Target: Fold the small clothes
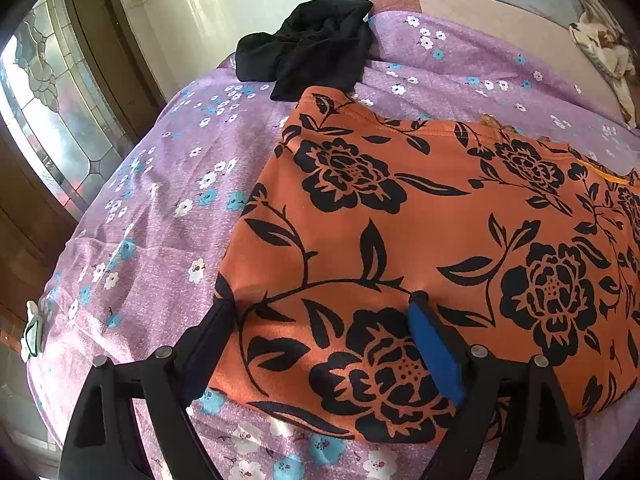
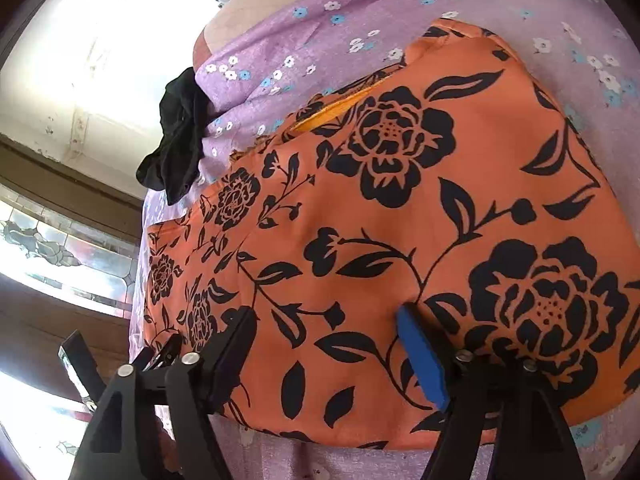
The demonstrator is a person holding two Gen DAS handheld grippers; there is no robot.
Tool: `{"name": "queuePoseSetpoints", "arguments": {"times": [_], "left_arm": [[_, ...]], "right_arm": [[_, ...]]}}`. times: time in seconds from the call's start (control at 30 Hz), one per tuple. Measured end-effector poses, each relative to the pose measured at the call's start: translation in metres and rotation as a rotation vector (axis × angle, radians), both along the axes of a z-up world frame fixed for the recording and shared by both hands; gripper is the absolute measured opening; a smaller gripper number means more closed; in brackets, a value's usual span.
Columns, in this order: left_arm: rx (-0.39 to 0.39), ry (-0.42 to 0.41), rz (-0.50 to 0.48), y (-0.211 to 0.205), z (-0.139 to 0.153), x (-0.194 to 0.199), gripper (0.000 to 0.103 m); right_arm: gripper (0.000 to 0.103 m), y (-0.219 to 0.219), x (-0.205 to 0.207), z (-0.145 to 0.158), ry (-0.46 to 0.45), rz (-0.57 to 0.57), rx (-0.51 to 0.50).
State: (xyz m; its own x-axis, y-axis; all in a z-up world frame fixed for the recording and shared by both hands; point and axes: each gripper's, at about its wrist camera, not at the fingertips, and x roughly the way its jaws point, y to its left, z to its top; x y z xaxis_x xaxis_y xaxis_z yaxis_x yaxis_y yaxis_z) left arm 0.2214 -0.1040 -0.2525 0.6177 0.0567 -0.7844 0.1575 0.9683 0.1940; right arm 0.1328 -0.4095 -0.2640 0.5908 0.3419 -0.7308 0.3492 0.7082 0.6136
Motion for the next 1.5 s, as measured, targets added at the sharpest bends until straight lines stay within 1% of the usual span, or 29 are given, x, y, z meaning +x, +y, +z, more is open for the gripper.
{"name": "queuePoseSetpoints", "arguments": {"times": [0.1,0.23,0.3,0.33,0.43,0.5,0.6,0.7,0.77,0.83,0.87,0.9,0.93,1.0,1.03,1.07,1.13,1.2,1.27,1.33,1.4,1.5], "left_arm": [[0.001,-0.006,-0.012,0.000,0.000,-0.001,0.089],[-0.002,-0.012,-0.028,0.001,0.000,-0.001,0.089],[-0.004,-0.013,-0.032,0.002,0.000,-0.002,0.089],[-0.004,-0.013,-0.035,0.002,0.000,-0.002,0.089],[-0.008,-0.014,-0.041,0.003,0.000,-0.002,0.089],[-0.008,-0.015,-0.044,0.003,0.000,-0.003,0.089],[-0.007,-0.017,-0.046,0.002,0.000,-0.003,0.089],[-0.009,-0.012,-0.045,0.002,0.000,-0.003,0.089],[-0.024,0.002,-0.043,0.004,0.002,-0.002,0.089],[-0.073,0.027,-0.035,0.011,0.007,-0.001,0.089],[-0.113,0.035,-0.029,0.017,0.011,-0.001,0.089],[-0.170,0.041,-0.014,0.026,0.017,-0.002,0.089],[-0.193,0.043,-0.001,0.031,0.020,-0.003,0.089],[-0.214,0.054,0.050,0.047,0.024,-0.008,0.088],[-0.230,0.069,0.067,0.054,0.023,-0.011,0.088],[-0.256,0.091,0.082,0.061,0.021,-0.013,0.088],[-0.339,0.148,0.118,0.076,0.017,-0.020,0.088],[-0.393,0.172,0.137,0.084,0.017,-0.026,0.088],[-0.417,0.170,0.120,0.083,0.018,-0.032,0.087],[-0.470,0.184,0.092,0.079,0.018,-0.038,0.086],[-0.556,0.228,0.062,0.075,0.016,-0.038,0.086],[-0.636,0.283,0.064,0.067,0.008,-0.032,0.086]], "right_arm": [[0.082,0.007,0.003,0.002,0.006,0.016,-0.042],[0.083,0.020,0.008,0.007,0.025,0.046,-0.132],[0.081,0.022,0.010,0.011,0.027,0.046,-0.152],[0.081,0.023,0.010,0.014,0.019,0.042,-0.163],[0.075,0.023,0.010,0.027,-0.041,0.038,-0.189],[0.075,0.024,0.010,0.032,-0.055,0.032,-0.233],[0.075,0.023,0.015,0.026,-0.018,0.029,-0.256],[0.075,0.022,0.022,0.009,0.061,0.047,-0.259],[0.076,0.028,0.024,0.011,0.064,0.065,-0.304],[0.076,0.028,0.024,0.012,0.060,0.076,-0.304],[0.076,0.026,0.023,0.012,0.056,0.071,-0.288],[0.076,0.022,0.020,0.013,0.049,0.064,-0.258],[0.076,0.017,0.017,0.016,0.033,0.053,-0.210],[0.076,0.006,0.009,0.021,-0.011,0.028,-0.119],[0.076,0.003,0.005,0.024,-0.032,0.018,-0.089],[0.076,0.002,0.002,0.027,-0.049,0.011,-0.068],[0.076,-0.001,-0.010,0.031,-0.091,0.008,-0.016],[0.076,-0.002,-0.022,0.031,-0.104,0.006,0.044],[0.076,-0.005,-0.039,0.026,-0.109,-0.014,0.143],[0.077,-0.007,-0.056,0.022,-0.123,-0.035,0.208],[0.080,-0.008,-0.079,0.016,-0.128,-0.076,0.234],[0.081,-0.010,-0.103,0.001,-0.092,-0.127,0.282]]}}
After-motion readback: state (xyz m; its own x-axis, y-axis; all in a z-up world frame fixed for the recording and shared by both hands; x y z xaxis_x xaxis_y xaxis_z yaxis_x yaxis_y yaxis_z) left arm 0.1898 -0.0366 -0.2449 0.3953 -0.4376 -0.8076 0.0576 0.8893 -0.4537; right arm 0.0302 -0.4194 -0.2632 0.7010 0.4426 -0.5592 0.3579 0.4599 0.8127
